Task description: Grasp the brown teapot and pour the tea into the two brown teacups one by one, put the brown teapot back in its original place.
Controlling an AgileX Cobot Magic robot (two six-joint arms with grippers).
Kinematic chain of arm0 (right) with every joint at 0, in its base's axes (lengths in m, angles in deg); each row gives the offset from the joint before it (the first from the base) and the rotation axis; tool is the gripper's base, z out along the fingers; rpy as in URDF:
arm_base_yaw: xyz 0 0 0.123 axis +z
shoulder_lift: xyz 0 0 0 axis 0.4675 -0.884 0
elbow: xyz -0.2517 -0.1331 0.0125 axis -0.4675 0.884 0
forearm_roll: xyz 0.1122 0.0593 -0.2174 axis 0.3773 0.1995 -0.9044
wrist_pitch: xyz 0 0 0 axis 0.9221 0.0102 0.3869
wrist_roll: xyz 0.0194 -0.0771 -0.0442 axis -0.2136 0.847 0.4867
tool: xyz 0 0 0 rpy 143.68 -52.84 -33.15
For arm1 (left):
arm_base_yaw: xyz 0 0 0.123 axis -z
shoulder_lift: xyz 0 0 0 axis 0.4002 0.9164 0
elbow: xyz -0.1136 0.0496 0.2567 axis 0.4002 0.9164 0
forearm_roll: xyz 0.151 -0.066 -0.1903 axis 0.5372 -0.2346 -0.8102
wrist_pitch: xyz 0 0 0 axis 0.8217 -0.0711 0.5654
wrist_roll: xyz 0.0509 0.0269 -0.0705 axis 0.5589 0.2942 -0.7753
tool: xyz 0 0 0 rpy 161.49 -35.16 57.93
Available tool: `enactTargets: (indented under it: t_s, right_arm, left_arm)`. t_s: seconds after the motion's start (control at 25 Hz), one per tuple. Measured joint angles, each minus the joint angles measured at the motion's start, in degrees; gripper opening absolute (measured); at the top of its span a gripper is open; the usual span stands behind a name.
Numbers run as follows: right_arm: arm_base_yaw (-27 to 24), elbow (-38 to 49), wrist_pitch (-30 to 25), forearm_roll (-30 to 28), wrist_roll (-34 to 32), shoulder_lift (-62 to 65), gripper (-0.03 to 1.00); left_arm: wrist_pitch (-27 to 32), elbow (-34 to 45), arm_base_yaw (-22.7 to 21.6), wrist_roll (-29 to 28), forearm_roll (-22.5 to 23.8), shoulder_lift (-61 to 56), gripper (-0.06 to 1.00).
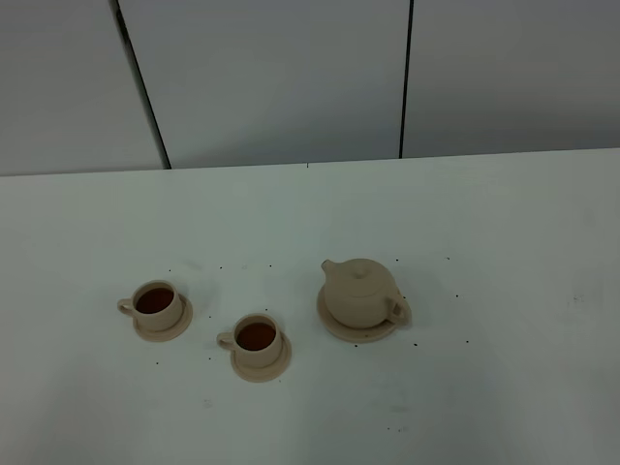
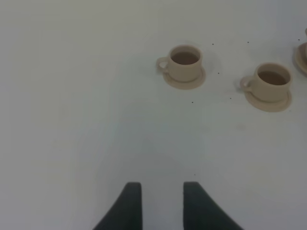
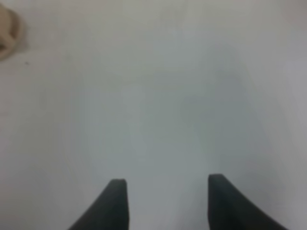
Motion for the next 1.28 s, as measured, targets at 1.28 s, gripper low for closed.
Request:
enactTargets:
  t_s: [1.28]
  right_arm:
    - [0.0, 0.0, -0.62, 5.28, 5.77, 9.06, 0.38]
  left_arm:
    - [0.0, 0.0, 0.0, -0.08, 0.0, 0.0, 0.28]
